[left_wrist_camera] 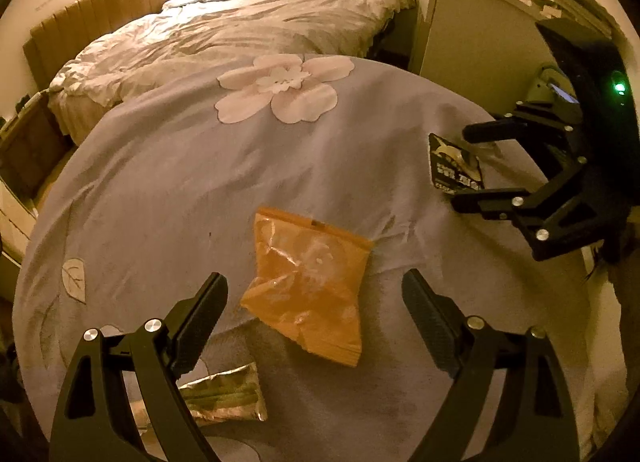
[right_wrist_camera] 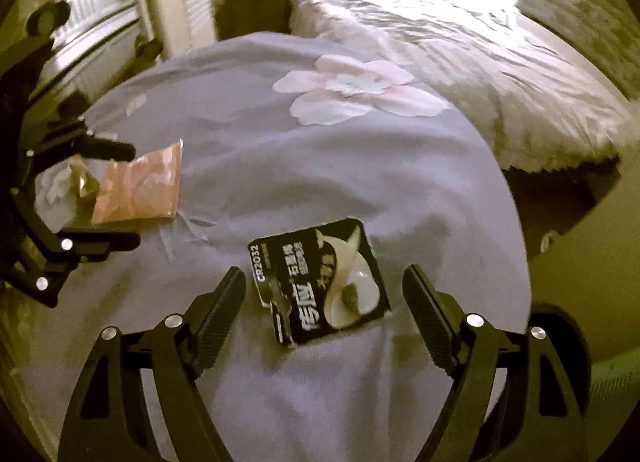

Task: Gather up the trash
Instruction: 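Grasp the orange snack packet with the left tool while the right tool grasps the black battery card, then carry the packet and battery card over the black bin and open both tools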

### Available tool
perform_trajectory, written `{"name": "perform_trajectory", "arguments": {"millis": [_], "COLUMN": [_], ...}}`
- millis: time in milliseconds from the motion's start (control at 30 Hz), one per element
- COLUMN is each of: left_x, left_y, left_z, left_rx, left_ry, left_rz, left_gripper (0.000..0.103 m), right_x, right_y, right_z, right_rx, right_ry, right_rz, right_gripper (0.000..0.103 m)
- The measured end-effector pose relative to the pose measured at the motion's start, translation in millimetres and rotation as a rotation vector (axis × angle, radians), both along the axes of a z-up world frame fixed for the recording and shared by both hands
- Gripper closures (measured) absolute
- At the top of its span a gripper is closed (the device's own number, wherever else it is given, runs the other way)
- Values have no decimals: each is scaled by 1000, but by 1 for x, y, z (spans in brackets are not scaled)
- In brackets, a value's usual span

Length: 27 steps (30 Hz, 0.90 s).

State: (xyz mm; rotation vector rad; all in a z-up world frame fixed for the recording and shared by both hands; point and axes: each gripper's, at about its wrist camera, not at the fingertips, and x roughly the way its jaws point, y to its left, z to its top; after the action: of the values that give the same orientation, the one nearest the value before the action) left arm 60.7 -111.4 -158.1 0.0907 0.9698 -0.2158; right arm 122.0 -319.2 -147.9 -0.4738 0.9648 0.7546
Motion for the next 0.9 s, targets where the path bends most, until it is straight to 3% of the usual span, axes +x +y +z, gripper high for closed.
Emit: {"name": "perform_trajectory", "arguments": {"millis": [167,300,400,567,900], "left_x": [4,6,12,16,21], "left_y": [5,7,10,11,-19], "left_z": [-3,-6,-4,1,40], "left_rx": [-24,-22,-48,-79,-143], "left_ry": [7,-8,-8,-8,-107], "left_rz": [7,5,10,14,-18], "left_gripper": [17,32,44,48,48], "right_x": [17,24,31,30,11], "right_y": [2,-3,-13,-20,-59], "right_z": [-4,-2,0,4,38], "right_rx": [21,47,126,202,466], "right_ry": [58,67,124,153,130], "right_rz": [-16,-75,-134,-217,-417], "right_gripper": [22,36,36,36,36]}}
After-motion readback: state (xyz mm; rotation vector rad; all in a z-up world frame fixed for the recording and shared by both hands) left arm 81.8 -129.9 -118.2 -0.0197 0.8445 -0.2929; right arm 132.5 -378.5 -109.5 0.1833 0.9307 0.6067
